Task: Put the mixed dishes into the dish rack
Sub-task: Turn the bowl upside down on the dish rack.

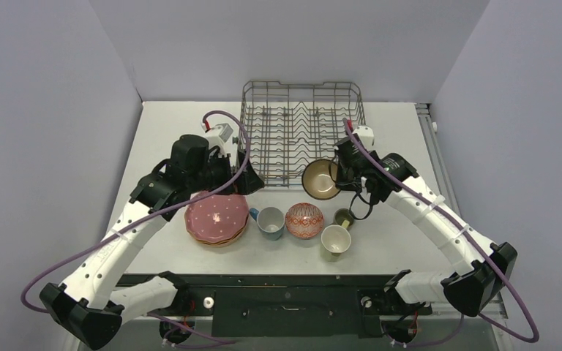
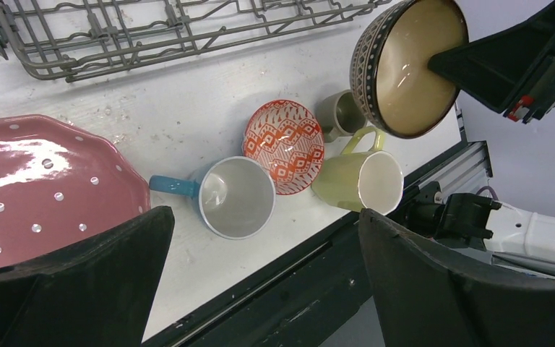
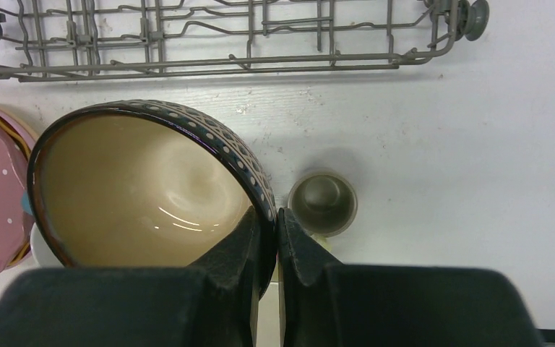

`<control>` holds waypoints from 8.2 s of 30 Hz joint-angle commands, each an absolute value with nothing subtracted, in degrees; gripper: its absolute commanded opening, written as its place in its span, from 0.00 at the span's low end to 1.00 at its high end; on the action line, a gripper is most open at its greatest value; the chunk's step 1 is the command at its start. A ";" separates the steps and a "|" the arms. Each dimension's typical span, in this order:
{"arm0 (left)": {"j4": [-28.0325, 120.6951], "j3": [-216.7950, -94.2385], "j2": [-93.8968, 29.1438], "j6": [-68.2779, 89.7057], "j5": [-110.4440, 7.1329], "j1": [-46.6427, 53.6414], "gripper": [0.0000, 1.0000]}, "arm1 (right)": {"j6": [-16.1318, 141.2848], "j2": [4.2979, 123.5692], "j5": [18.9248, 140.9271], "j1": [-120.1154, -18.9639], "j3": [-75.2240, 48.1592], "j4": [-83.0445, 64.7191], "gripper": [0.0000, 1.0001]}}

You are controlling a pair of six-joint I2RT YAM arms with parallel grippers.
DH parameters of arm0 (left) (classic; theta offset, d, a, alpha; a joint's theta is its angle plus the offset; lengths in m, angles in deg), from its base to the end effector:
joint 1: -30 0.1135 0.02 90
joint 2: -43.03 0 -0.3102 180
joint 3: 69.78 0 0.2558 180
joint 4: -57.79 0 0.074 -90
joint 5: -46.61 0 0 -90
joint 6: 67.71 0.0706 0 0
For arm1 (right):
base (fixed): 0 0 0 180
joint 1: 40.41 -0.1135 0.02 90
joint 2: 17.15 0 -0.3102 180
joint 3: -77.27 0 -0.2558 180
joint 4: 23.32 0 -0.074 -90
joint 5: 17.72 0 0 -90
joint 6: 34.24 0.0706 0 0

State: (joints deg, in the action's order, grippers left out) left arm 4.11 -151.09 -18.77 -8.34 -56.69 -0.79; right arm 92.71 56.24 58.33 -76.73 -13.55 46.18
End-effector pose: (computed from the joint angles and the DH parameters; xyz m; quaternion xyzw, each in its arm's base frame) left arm 0.1915 -0.1330 0.3922 0.0554 0.8776 -0.3255 0.3475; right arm 0.2210 0.1414 0.3655 0.0430 0.9430 0.0919 0.3169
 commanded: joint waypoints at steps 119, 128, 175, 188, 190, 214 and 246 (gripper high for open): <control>28.08 -144.30 -26.06 -21.96 -66.54 -6.71 0.00 | 98.43 34.02 74.11 -81.69 -25.84 28.76 1.00; 33.98 -140.43 -23.24 -25.97 -70.87 -5.74 0.00 | 103.57 28.75 81.80 -79.98 -31.91 17.98 1.00; 47.34 -134.45 -19.45 -31.39 -75.41 -3.75 0.00 | 118.50 32.20 88.91 -82.61 -38.36 0.02 0.84; 44.32 -136.14 -20.08 -29.22 -73.74 -3.75 0.00 | 118.14 33.68 88.45 -82.74 -36.46 1.41 0.81; 44.32 -136.24 -20.19 -29.13 -73.79 -3.75 0.00 | 118.25 34.04 88.39 -82.79 -36.10 1.67 0.80; 40.88 -137.66 -21.14 -27.33 -72.69 -3.83 0.00 | 117.75 36.25 86.52 -84.64 -34.02 4.27 0.71; 38.07 -138.51 -22.40 -26.17 -72.58 -3.71 0.22 | 115.84 37.99 83.44 -84.24 -30.51 8.06 0.00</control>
State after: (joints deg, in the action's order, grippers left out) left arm 35.28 -134.94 -22.71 -26.72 -72.17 -3.98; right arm 116.99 38.10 84.95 -84.38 -34.12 9.49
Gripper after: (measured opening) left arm 0.188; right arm 0.636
